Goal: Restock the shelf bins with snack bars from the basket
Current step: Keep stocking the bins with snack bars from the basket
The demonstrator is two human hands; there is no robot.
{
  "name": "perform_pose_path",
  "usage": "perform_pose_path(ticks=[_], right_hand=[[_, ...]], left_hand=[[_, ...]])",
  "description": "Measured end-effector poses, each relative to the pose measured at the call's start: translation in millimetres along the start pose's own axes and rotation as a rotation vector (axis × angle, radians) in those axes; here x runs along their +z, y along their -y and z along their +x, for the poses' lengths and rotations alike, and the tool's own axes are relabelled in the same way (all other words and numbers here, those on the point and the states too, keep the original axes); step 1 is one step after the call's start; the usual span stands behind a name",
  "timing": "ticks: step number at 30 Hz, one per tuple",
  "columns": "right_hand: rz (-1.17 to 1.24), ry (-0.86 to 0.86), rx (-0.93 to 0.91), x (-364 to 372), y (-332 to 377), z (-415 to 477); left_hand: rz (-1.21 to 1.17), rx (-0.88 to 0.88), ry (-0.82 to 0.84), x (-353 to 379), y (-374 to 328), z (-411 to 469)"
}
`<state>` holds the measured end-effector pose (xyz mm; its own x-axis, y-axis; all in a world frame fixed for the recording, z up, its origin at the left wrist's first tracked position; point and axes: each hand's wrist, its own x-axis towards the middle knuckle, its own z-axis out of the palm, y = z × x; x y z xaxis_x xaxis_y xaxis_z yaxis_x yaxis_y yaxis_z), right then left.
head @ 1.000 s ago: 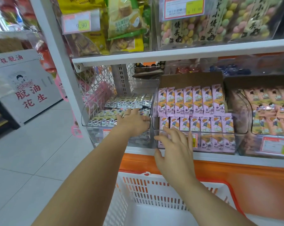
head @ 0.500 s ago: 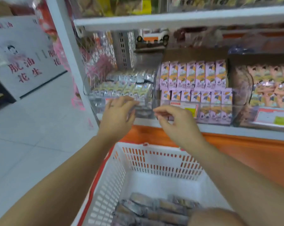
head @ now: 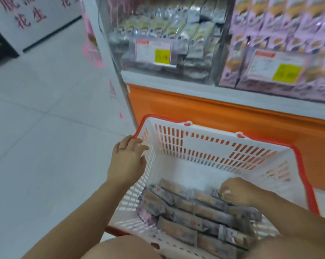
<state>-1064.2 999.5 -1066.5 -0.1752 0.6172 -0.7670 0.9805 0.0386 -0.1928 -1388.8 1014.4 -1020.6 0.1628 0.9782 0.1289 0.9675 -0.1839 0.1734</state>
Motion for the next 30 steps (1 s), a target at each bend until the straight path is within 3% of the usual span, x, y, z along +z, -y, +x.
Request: perform_pose_path(ticks=[6, 11, 17, 24, 27, 30], right_hand=[[-0.235, 0.097, 0.083, 33.6, 8.1, 24.6], [-0.404, 0.093, 0.012, 40.6, -0.3, 27.4], [-0.387, 0.056, -0.012, 37.7, -6.7, 25.0], [-0.259, -0.164, -0.175, -13.4, 16.8, -0.8], [-0.215, -0.195, -0.274, -54.8, 42.2, -25.4], [-0.197, -0.226, -0.335, -96.1, 69.9, -59.0]], left_hand=[[-0.053, -0.054, -0.073, 7.5, -0.9, 7.2], [0.023, -0.082, -0.081, 12.1, -3.1, 6.5], [0.051, -0.092, -0.076, 13.1, -4.6, 6.6], [0.020, -0.129, 0.022, 4.4, -8.9, 8.6], [-0.106, -0.051, 0.041, -14.7, -20.9, 15.4], [-0.415, -0.011, 0.118, -58.5, -52.0, 27.9]])
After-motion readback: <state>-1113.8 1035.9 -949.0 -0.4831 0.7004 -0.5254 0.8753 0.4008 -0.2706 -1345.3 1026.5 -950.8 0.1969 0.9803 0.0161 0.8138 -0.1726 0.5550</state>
